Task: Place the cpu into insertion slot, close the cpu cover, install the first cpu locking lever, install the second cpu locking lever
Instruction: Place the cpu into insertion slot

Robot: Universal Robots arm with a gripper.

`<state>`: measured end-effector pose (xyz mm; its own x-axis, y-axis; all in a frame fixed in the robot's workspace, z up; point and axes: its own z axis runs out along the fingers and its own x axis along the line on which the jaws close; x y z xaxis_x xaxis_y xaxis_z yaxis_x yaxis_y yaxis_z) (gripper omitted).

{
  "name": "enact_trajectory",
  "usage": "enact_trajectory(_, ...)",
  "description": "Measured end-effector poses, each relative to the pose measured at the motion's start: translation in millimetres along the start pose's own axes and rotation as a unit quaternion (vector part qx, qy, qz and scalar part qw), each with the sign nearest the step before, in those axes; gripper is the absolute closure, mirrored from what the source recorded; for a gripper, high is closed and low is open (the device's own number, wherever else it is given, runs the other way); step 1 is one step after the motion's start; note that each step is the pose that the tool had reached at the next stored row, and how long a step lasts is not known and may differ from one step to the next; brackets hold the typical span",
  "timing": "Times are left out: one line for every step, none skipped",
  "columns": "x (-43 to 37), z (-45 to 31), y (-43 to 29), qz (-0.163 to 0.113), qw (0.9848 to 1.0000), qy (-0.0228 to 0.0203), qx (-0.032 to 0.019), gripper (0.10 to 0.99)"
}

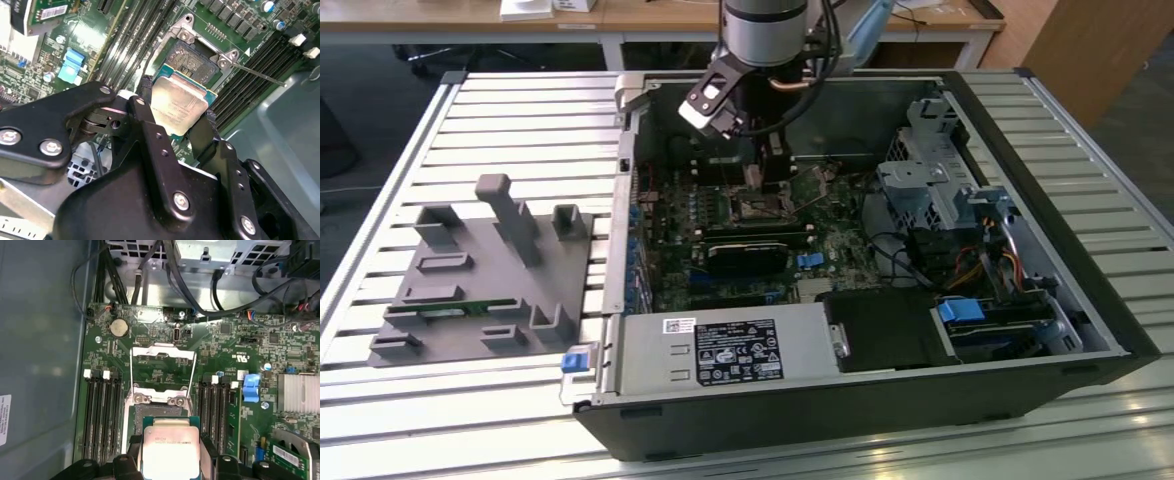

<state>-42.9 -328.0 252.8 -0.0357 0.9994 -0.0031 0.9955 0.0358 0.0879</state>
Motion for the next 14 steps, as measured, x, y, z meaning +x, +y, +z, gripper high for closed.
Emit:
enact_trajectory(0.7,1.1,-0.1,0.000,1.0000,-0.0001,0.0001,0.545)
enact_trajectory(1.2,2.3,-0.2,0.000,1.0000,0.0000,0.0000,0.545)
enact_trajectory(1.6,3.5,-0.3,0.000,1.0000,0.0003,0.0000,0.545)
enact_trajectory(2.2,4.9,-0.4,0.000,1.0000,0.0004,0.0000,0.545)
enact_trajectory(3.1,6.2,-0.5,0.000,1.0000,0.0004,0.0001,0.545)
enact_trajectory(3.6,7.8,-0.6,0.000,1.0000,0.0005,0.0000,0.545)
enact_trajectory(4.0,9.2,-0.7,0.000,1.0000,0.0005,0.0000,0.545)
enact_trajectory(4.4,10.7,-0.8,0.000,1.0000,0.0005,0.0000,0.545)
enact_trajectory(4.7,12.3,-0.9,0.000,1.0000,0.0005,0.0000,0.545)
enact_trajectory(4.8,13.6,-1.1,0.001,1.0000,0.0005,0.0000,0.545)
enact_trajectory(4.9,14.5,-1.3,0.002,1.0000,0.0003,0.0001,0.545)
enact_trajectory(5.2,15.5,-1.6,0.003,1.0000,0.0002,0.0000,0.545)
enact_trajectory(5.5,16.7,-1.8,0.004,1.0000,0.0001,0.0001,0.545)
enact_trajectory(6.0,18.0,-1.9,0.004,1.0000,0.0001,0.0000,0.545)
